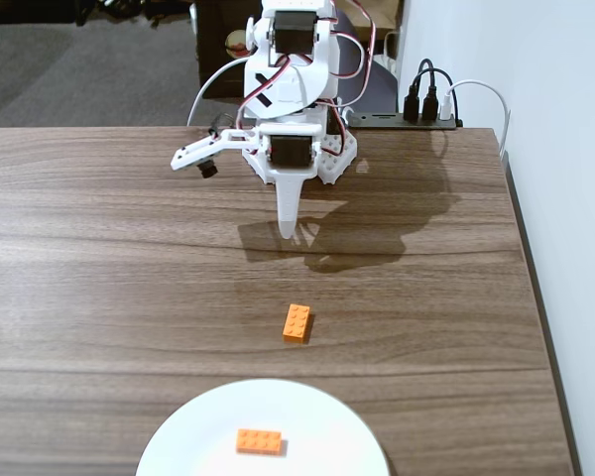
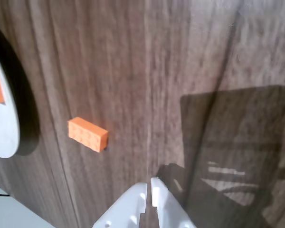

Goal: Grasp a lego block and put it on the plate.

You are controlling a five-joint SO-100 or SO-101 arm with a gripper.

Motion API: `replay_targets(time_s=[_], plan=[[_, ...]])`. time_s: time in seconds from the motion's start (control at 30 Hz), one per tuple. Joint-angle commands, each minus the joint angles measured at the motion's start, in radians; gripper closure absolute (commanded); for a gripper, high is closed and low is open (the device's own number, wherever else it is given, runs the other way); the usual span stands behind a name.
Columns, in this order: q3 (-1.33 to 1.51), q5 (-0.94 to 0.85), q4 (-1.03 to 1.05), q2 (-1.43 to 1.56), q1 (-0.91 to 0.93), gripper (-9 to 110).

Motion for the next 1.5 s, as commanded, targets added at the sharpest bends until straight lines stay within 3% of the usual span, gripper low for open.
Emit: replay_targets(time_s=[0.0, 0.73, 1.47], plan=[[-0.092, -0.021, -0.032, -0.064, 0.012, 101], [-0.488, -0.374, -0.115, -0.601, 0.067, 101], [-0.89, -1.015, -0.02, -0.913, 0.067, 101]])
